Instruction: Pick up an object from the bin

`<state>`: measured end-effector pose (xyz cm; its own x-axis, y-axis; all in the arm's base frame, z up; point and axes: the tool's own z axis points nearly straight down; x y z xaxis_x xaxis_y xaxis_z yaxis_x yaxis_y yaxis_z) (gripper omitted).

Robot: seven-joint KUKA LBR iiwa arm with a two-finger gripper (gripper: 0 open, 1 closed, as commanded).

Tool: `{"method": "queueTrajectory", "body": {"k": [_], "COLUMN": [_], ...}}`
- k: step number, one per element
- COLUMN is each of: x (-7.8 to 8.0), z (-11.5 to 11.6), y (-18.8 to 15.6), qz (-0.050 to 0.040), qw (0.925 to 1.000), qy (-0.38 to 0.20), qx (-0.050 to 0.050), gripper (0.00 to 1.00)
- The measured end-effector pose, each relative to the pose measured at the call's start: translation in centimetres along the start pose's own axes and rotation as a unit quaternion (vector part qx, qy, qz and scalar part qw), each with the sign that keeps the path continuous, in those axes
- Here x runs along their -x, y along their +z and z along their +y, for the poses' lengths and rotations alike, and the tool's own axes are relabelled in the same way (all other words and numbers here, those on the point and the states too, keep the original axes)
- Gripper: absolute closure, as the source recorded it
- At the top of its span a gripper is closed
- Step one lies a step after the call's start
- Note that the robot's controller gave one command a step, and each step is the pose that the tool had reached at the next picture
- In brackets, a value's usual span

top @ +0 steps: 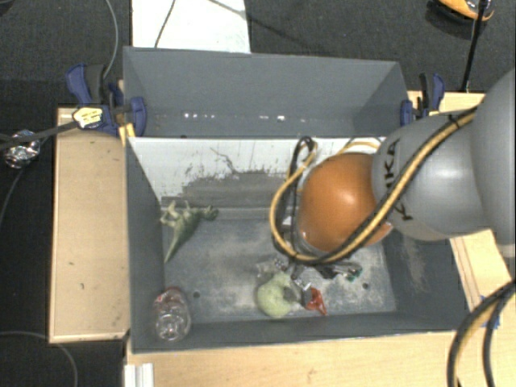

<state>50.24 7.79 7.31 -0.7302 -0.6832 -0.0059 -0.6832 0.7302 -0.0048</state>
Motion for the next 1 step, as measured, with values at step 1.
{"method": "queueTrajectory", "body": {"k": [1], "x": [0.0], "z": [0.0], "y": [-0.01], "qz": [0.0], "qw": [1.0], "qy": [0.001], "qx": [0.0], "gripper": [1.0]}}
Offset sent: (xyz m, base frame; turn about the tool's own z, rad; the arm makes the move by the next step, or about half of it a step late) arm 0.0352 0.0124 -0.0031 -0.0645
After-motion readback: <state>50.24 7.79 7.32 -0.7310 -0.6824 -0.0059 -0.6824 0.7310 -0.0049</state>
